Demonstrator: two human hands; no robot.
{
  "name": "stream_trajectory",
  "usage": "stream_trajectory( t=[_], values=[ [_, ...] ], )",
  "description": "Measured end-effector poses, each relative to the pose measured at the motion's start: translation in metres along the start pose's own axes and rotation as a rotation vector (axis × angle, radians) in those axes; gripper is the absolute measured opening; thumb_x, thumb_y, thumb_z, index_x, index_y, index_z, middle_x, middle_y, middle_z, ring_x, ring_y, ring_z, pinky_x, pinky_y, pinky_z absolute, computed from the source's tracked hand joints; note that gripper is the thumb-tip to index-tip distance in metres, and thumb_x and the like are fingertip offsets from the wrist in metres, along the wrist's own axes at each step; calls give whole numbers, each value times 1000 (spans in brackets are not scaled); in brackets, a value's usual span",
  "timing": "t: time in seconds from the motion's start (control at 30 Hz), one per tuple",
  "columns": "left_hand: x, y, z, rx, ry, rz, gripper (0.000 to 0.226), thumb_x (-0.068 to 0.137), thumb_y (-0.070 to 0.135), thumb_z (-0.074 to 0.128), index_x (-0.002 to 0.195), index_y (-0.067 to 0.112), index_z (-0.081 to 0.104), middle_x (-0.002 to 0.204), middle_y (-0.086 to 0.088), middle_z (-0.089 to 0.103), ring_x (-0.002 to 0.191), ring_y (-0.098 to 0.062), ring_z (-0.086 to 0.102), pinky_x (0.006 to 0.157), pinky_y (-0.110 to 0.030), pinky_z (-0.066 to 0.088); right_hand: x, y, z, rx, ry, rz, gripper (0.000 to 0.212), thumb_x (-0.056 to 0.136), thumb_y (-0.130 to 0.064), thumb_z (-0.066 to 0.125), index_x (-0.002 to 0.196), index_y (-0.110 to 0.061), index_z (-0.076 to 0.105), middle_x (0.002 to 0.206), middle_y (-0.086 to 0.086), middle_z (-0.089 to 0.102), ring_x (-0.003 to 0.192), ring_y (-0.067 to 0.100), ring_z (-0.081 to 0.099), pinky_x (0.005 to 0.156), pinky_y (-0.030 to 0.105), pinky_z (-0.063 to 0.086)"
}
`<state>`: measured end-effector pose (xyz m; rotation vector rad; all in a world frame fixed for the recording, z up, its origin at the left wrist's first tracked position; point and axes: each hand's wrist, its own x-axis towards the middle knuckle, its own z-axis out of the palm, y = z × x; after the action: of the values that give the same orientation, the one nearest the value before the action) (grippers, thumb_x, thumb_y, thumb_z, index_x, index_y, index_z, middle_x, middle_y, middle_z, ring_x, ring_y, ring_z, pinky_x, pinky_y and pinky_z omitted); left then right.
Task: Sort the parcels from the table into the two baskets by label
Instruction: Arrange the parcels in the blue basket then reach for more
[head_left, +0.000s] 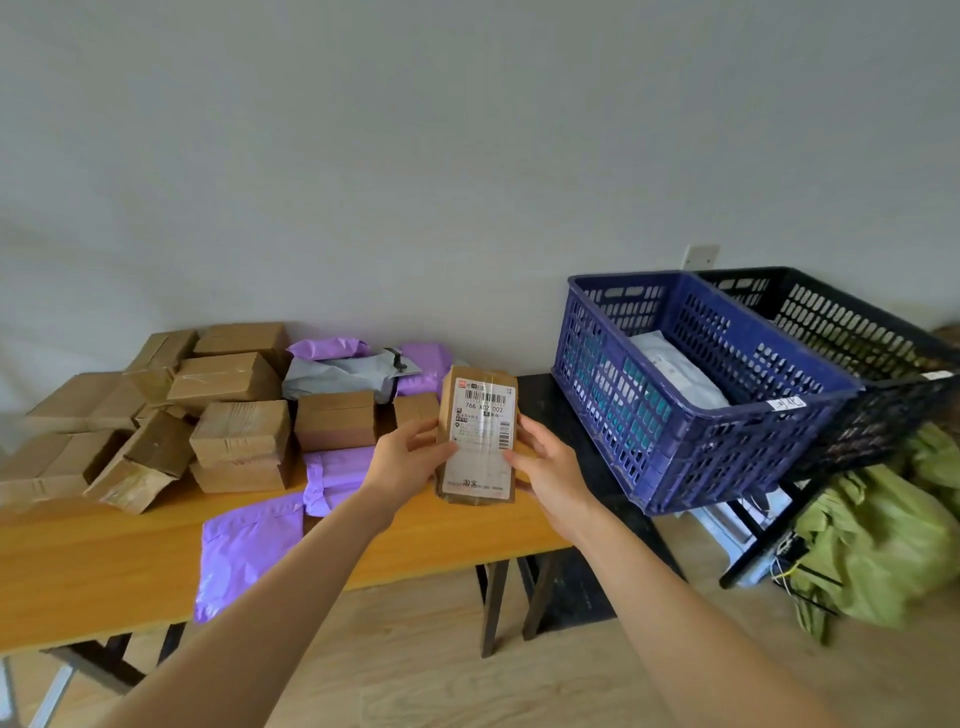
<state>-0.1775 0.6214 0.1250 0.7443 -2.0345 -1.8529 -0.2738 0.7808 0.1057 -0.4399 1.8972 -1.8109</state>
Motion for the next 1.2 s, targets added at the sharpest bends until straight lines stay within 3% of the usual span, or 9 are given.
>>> stream_trajectory(
  t=[0.07,0.3,0.43,0.6,0.7,0.87,1.03,1.13,1.2],
  values=[
    [3,-3,9,-5,-30,-9,40,88,12,68,127,12,58,117,-2,66,99,-17,65,69,-24,53,-6,7,-10,-7,39,21,56,92,-14,63,143,-27,44,134,-6,58,122,16,56,94,47,53],
    [4,-10,67,25,-194,-44,34,88,12,68,121,12,60,113,-1,67,104,-21,65,85,-39,57,-40,20,-62,30,178,59,45,94,-11,60,135,-28,53,124,-6,65,116,14,60,93,45,54],
    [3,-4,108,62,-275,-58,30,86,16,72,113,19,59,113,0,66,103,-20,65,85,-40,57,-55,17,-103,50,256,50,38,95,-9,58,130,-24,57,118,-7,68,110,14,64,88,41,57],
    [0,16,166,98,-360,-42,28,86,18,71,109,23,57,110,1,66,100,-19,66,69,-28,56,-68,12,-161,58,281,23,31,95,-8,57,109,-36,60,114,-6,69,105,13,66,85,41,58],
    [-2,28,205,106,-402,-47,35,87,18,70,118,24,55,110,1,66,100,-19,66,76,-34,59,-69,11,-202,71,307,20,33,95,-8,59,106,-39,59,113,-5,70,105,17,67,87,45,57],
    [-1,47,276,86,-463,-65,45,89,14,67,126,31,49,111,-4,68,98,-22,69,82,-46,59,-64,4,-279,76,301,4,34,94,-10,60,124,-25,57,115,-3,70,103,18,68,79,38,59],
    [4,64,340,86,-466,-54,52,88,11,67,131,35,48,115,-5,65,106,-27,65,86,-53,56,-47,-9,-352,67,279,-35,38,93,-6,61,127,-22,56,117,-2,68,107,18,65,73,34,57],
    [7,73,366,104,-455,-57,53,89,11,66,130,37,45,114,-5,65,103,-25,66,85,-50,57,-33,-17,-385,51,238,-38,41,93,-3,60,129,-22,55,118,0,67,108,19,64,80,38,58],
    [14,81,380,99,-439,-44,57,89,10,66,133,38,43,113,-6,66,101,-23,68,82,-46,58,-24,-26,-403,73,187,-45,40,94,-3,58,127,-24,55,116,-1,67,102,14,66,72,29,58]
  ],
)
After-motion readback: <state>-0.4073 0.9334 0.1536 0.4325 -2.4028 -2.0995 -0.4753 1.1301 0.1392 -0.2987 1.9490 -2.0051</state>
